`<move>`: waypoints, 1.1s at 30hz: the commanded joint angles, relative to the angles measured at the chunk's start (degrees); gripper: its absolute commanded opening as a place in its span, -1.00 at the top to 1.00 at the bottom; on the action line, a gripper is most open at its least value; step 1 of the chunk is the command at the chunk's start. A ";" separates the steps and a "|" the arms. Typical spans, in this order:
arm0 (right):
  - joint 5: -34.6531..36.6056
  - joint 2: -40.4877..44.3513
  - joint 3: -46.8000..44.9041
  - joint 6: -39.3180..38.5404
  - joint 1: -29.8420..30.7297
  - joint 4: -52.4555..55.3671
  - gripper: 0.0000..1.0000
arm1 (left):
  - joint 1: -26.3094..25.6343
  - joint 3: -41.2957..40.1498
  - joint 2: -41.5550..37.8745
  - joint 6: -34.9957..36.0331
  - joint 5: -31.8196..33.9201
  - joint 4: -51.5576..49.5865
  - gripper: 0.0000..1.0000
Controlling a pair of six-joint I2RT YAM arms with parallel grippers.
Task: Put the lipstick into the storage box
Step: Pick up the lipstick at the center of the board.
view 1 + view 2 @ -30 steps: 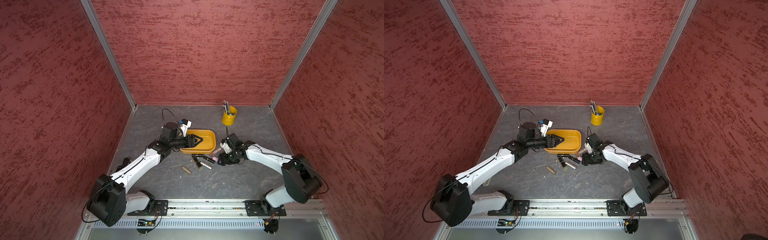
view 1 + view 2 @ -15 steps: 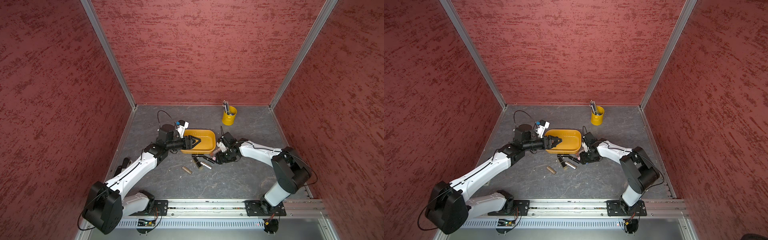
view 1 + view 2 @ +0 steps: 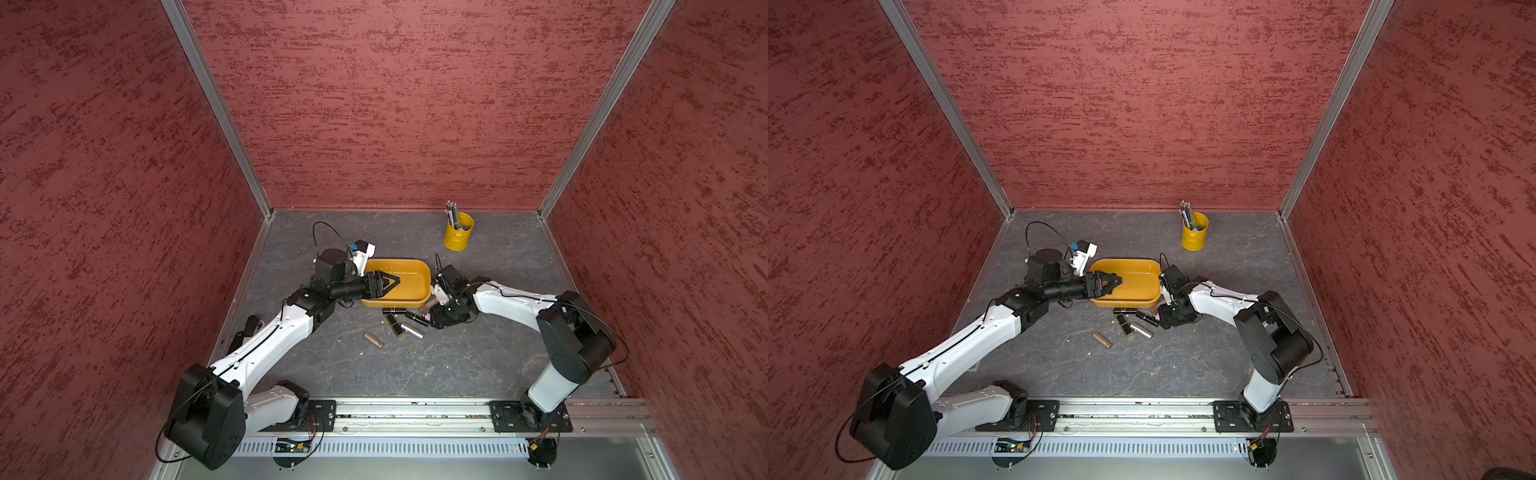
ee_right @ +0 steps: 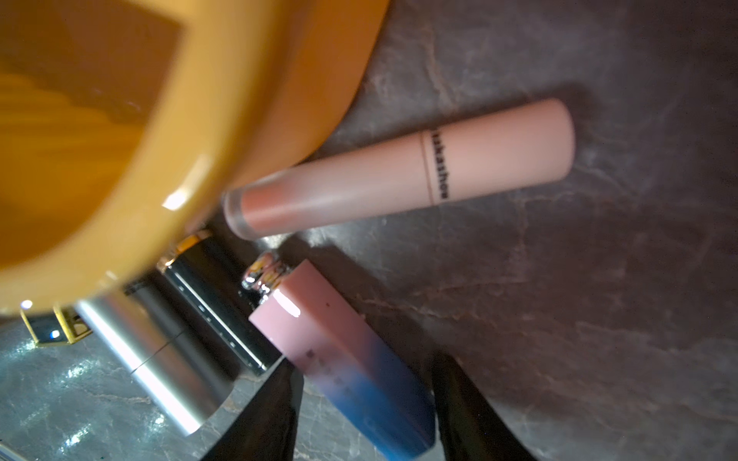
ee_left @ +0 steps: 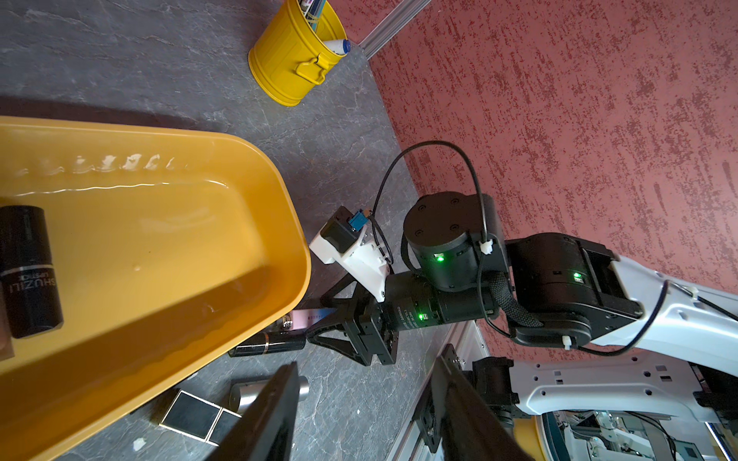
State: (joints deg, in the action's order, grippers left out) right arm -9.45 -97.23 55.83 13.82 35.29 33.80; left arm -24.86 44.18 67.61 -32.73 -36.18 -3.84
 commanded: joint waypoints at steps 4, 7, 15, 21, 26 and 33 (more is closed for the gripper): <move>3.86 -1.59 0.47 -0.90 1.95 0.58 0.01 | 0.87 -1.33 -1.76 0.02 -0.99 0.23 -0.14; 4.65 -1.74 0.24 -0.86 2.74 0.61 0.02 | 1.04 -1.49 -1.96 -0.10 -0.99 0.16 -0.14; 5.82 -2.04 -0.13 -0.39 4.85 0.98 0.20 | 1.35 -1.82 -2.40 -0.06 -0.99 -0.27 -0.15; 6.37 -0.10 -1.06 0.00 5.70 2.22 0.37 | 1.50 -2.16 -2.70 -0.14 -0.92 -0.45 -0.15; 6.22 2.66 -2.51 0.80 5.84 2.84 0.58 | 1.68 -2.41 -2.57 -0.47 -0.99 0.07 -0.15; 5.86 6.69 -3.93 2.56 5.84 3.73 0.61 | 1.75 -3.37 -2.49 -2.55 -1.94 2.83 -0.15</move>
State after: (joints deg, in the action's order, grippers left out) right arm -3.53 -93.10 52.49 14.87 40.80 36.14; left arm -23.49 41.82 66.19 -34.20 -36.99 -3.29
